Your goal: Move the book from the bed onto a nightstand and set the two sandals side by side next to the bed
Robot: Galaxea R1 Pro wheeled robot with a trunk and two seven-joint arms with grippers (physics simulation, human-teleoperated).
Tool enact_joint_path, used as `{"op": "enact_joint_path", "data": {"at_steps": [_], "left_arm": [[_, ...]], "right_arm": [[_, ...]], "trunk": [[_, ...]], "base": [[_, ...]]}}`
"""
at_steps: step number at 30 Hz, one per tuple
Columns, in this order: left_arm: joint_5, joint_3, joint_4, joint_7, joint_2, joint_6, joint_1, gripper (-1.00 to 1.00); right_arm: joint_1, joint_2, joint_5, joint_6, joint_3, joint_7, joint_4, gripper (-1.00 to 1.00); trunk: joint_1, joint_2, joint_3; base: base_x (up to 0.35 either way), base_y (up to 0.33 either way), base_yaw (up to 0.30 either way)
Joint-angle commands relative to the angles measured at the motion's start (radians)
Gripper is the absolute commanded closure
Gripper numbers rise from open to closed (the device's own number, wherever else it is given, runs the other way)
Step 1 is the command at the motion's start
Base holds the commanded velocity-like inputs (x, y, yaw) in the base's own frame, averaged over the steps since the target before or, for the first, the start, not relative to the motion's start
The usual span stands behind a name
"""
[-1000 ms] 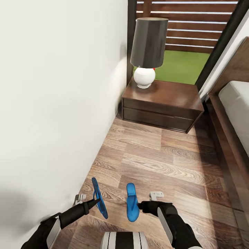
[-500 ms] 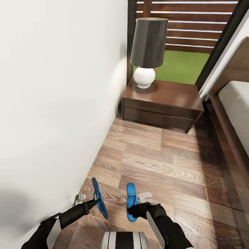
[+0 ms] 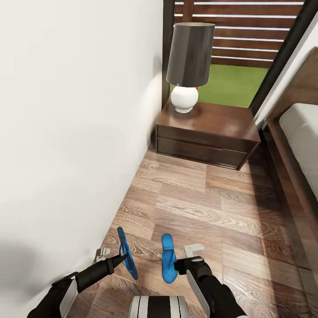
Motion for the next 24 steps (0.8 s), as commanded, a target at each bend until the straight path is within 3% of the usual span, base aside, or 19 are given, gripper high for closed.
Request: {"op": "enact_joint_path", "data": {"at_steps": [1,10,14,15,16,18,24], "left_arm": [[0.005,0.001,0.0,-0.003,0.0,0.01,0.0,1.0],[0.003,0.001,0.014,-0.002,-0.001,0.01,0.0,1.0],[0.002,0.001,0.022,-0.002,-0.002,0.01,0.0,1.0],[0.002,0.001,0.023,-0.002,-0.002,0.01,0.0,1.0],[0.002,0.001,0.023,-0.002,-0.002,0.01,0.0,1.0],[0.002,0.001,0.023,-0.002,-0.002,0.01,0.0,1.0],[0.002,0.002,0.023,-0.002,-0.002,0.01,0.0,1.0]], "right_arm": [[-0.001,0.0,-0.011,0.002,0.003,-0.011,-0.001,-1.0],[-0.001,-0.006,-0.028,0.0,0.002,-0.012,-0.052,-1.0],[-0.001,-0.008,-0.175,0.006,0.001,0.042,-0.058,-1.0],[-0.001,-0.008,-0.188,0.006,0.001,0.06,-0.058,-1.0],[-0.001,-0.008,-0.213,0.007,0.001,0.144,-0.059,-1.0],[-0.001,-0.008,-0.228,0.008,0.001,0.211,-0.059,-1.0],[-0.001,-0.008,-0.237,0.008,0.001,0.249,-0.059,-1.0]], "trunk": [[0.0,0.0,-0.001],[0.0,0.0,-0.001],[0.0,0.0,-0.001],[0.0,0.0,-0.001],[0.0,0.0,-0.001],[0.0,0.0,-0.001],[0.0,0.0,-0.001]], "base": [[0.0,0.0,0.0],[0.0,0.0,0.0],[0.0,0.0,0.0],[0.0,0.0,0.0],[0.0,0.0,0.0],[0.0,0.0,0.0],[0.0,0.0,0.0]]}}
